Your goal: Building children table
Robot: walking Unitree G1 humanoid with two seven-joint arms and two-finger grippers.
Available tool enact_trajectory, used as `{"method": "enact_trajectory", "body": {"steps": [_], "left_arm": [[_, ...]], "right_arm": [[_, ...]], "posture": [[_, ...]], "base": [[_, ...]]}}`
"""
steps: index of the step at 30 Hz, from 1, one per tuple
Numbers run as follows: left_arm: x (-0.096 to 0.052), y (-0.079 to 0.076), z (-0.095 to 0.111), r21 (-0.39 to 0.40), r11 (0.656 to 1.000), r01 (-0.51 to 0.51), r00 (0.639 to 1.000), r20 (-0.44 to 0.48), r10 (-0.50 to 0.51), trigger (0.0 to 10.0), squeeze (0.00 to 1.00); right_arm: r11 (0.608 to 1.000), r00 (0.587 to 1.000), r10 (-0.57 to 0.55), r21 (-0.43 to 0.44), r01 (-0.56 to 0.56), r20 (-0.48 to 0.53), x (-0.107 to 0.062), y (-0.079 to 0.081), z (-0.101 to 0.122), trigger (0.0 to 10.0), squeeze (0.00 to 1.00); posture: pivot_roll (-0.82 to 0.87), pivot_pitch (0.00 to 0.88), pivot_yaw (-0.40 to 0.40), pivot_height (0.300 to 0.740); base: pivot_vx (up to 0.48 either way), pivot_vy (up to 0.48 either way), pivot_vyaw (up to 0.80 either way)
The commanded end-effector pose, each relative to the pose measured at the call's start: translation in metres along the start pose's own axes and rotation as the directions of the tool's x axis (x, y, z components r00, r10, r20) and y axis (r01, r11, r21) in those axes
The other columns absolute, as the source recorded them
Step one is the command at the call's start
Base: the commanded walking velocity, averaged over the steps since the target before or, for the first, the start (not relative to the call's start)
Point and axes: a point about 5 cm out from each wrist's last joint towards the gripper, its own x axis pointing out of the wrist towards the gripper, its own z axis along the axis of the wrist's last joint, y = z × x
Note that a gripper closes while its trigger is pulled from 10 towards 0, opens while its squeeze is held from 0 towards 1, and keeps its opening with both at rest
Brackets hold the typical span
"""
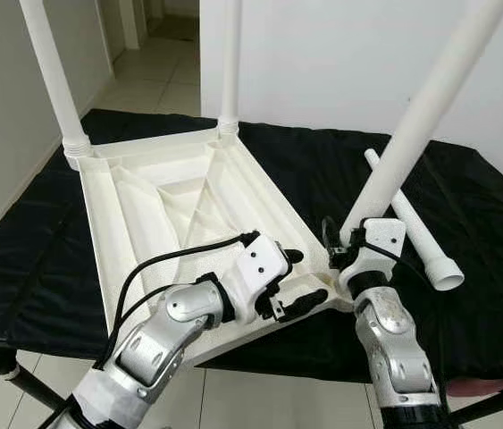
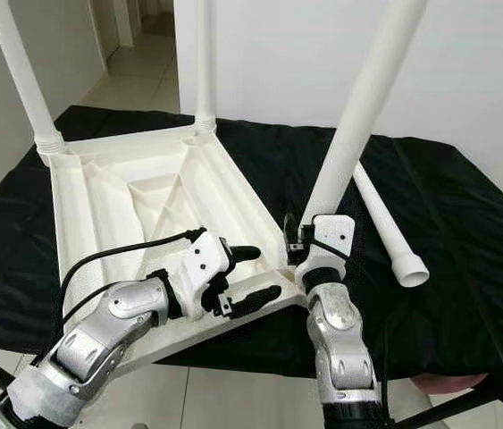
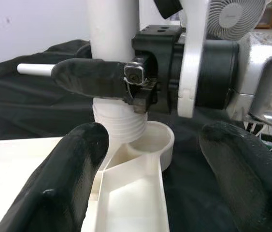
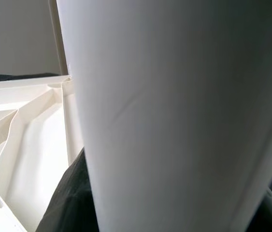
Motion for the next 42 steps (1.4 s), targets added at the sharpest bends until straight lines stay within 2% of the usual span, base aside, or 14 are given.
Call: {"method": "enact_trajectory", "body": {"steps": [1, 8, 18, 21, 23, 28, 29, 31, 33, 35, 37, 42], "left_arm": [[-0.001, 0.000, 0.002, 0.005, 1.000, 0.015, 1.000, -0.001, -0.015, 10.0, 0.00], [0.001, 0.000, 0.004, 0.004, 1.000, 0.020, 1.000, 0.004, -0.020, 10.0, 0.00], [0.003, -0.001, 0.009, -0.008, 1.000, 0.028, 1.000, 0.012, -0.028, 10.0, 0.00], [0.003, -0.004, 0.007, -0.042, 0.998, 0.035, 0.999, 0.002, -0.035, 10.0, 0.00], [0.001, -0.007, 0.002, -0.113, 0.993, 0.038, 0.999, -0.012, -0.039, 10.0, 0.00], [0.000, -0.010, -0.002, -0.147, 0.988, 0.039, 0.999, -0.026, -0.043, 10.0, 0.00], [-0.001, -0.011, -0.009, -0.159, 0.987, 0.033, 0.996, -0.080, -0.047, 10.0, 0.00], [-0.001, -0.011, -0.009, -0.159, 0.987, 0.033, 0.996, -0.080, -0.047, 10.0, 0.00], [-0.005, -0.008, -0.023, -0.139, 0.990, -0.015, 0.984, -0.179, -0.010, 10.0, 0.00], [-0.005, -0.008, -0.023, -0.139, 0.990, -0.015, 0.984, -0.179, -0.010, 10.0, 0.00], [-0.008, -0.001, -0.030, -0.131, 0.987, -0.095, 0.970, -0.235, 0.062, 10.0, 0.00], [-0.010, 0.010, -0.029, -0.132, 0.978, -0.163, 0.958, -0.258, 0.125, 10.0, 0.00]], "right_arm": [[1.000, 0.999, -0.028, -0.014, 0.028, -0.025, -0.007, -0.007, -0.005, 10.0, 0.00], [0.997, 0.993, -0.041, -0.064, 0.034, -0.108, -0.020, -0.014, -0.029, 10.0, 0.00], [0.997, 0.992, -0.025, -0.077, 0.015, -0.120, -0.016, -0.016, -0.034, 10.0, 0.00], [0.997, 0.991, -0.011, -0.083, 0.000, -0.133, -0.017, -0.016, -0.039, 10.0, 0.00], [0.994, 0.990, 0.029, -0.101, -0.043, -0.137, -0.016, -0.015, -0.041, 10.0, 0.00], [0.991, 0.989, 0.058, -0.112, -0.074, -0.138, -0.015, -0.015, -0.042, 10.0, 0.00], [0.984, 0.986, 0.089, -0.141, -0.110, -0.143, -0.014, -0.015, -0.044, 10.0, 0.00], [0.984, 0.986, 0.089, -0.141, -0.110, -0.143, -0.014, -0.015, -0.044, 10.0, 0.00], [0.972, 0.979, 0.135, -0.170, -0.161, -0.154, -0.014, -0.015, -0.045, 10.0, 0.00], [0.972, 0.979, 0.135, -0.170, -0.161, -0.154, -0.014, -0.015, -0.045, 10.0, 0.00], [0.965, 0.975, 0.154, -0.187, -0.183, -0.159, -0.017, -0.016, -0.047, 10.0, 0.00], [0.961, 0.967, 0.185, -0.172, -0.216, -0.176, -0.021, -0.018, -0.055, 10.0, 0.00]], "posture": [[-0.05, 0.000, -0.045, 0.740], [-0.05, 0.000, -0.036, 0.740], [-0.05, 0.000, -0.026, 0.740], [-0.05, 0.000, -0.021, 0.740], [-0.06, 0.000, -0.002, 0.740], [-0.06, 0.000, -0.001, 0.740], [-0.07, 0.000, 0.003, 0.740], [-0.07, 0.000, 0.003, 0.740], [-0.08, 0.000, 0.009, 0.740], [-0.08, 0.000, 0.009, 0.740], [-0.07, 0.000, 0.013, 0.740], [-0.07, 0.000, 0.020, 0.740]], "base": [[0.000, 0.000, 0.00], [0.000, 0.000, 0.00], [0.000, 0.000, 0.00], [0.000, 0.000, 0.00], [0.000, 0.000, 0.00], [0.000, 0.000, 0.00], [0.000, 0.000, 0.00], [0.000, 0.000, 0.00], [0.000, 0.000, 0.00], [0.000, 0.000, 0.00], [0.000, 0.000, 0.00], [0.000, 0.000, 0.00]]}}
